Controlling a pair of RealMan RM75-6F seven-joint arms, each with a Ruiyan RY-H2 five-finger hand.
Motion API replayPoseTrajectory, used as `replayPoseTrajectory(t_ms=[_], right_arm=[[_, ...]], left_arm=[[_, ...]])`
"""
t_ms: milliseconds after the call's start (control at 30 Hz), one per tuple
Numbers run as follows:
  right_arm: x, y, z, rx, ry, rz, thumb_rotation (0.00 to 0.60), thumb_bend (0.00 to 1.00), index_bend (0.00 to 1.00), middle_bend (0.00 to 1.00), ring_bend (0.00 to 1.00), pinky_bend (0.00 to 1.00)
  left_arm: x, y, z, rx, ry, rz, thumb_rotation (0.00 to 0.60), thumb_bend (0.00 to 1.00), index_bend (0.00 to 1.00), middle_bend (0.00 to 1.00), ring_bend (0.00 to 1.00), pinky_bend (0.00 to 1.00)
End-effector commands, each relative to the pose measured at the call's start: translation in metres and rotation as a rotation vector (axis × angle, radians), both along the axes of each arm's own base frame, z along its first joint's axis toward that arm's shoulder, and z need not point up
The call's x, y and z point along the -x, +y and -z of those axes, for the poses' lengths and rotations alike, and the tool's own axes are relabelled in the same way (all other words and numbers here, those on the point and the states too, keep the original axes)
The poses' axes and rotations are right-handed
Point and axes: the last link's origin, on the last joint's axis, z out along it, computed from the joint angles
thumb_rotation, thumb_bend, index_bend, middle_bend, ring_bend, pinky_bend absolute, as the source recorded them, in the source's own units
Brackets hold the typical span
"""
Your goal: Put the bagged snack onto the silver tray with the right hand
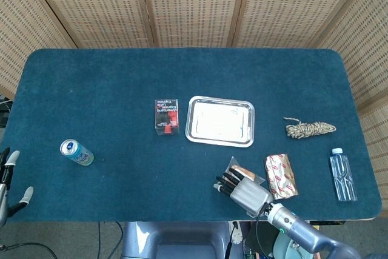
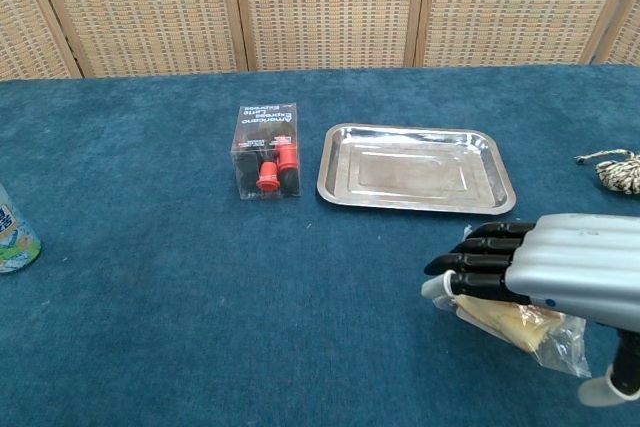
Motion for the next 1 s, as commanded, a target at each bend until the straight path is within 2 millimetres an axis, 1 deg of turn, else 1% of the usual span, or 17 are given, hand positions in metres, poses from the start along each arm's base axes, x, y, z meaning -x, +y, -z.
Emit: replayPoseTrajectory(t_ms=[33, 400, 533, 700, 933, 1000], right_arm=[[-0.004, -0.008, 0.003, -0.010, 0.010, -0.003, 0.600, 0.08, 0.00, 0.00, 0.00, 0.00], [-0.010, -0.031, 0.012, -0.053, 0.041, 0.003, 0.600, 0.08, 0.00, 0.00, 0.00, 0.00], [-0.010, -0.039, 0.015, -0.069, 0.052, 0.011, 0.600, 0.08, 0.00, 0.00, 0.00, 0.00], [-0.003, -0.045, 0.017, -0.077, 0.052, 0.034, 0.600, 0.10, 0.00, 0.00, 0.00, 0.00], [0.012, -0.046, 0.014, -0.073, 0.037, 0.060, 0.600, 0.11, 0.00, 0.00, 0.00, 0.00], [0.015, -0.045, 0.013, -0.066, 0.028, 0.061, 0.600, 0.12, 0.00, 0.00, 0.00, 0.03]], left_arm=[[0.005, 0.002, -0.001, -0.003, -0.006, -0.013, 0.600, 0.32, 0.00, 0.00, 0.00, 0.00], [0.014, 0.010, -0.003, -0.001, -0.024, -0.047, 0.600, 0.31, 0.00, 0.00, 0.00, 0.00], [0.017, 0.012, -0.002, 0.001, -0.026, -0.067, 0.600, 0.32, 0.00, 0.00, 0.00, 0.00], [0.018, 0.015, -0.002, 0.006, -0.020, -0.079, 0.600, 0.32, 0.00, 0.00, 0.00, 0.00], [0.016, 0.018, 0.002, 0.023, -0.004, -0.083, 0.600, 0.32, 0.00, 0.00, 0.00, 0.00], [0.015, 0.019, 0.002, 0.022, -0.001, -0.085, 0.600, 0.31, 0.00, 0.00, 0.00, 0.00]])
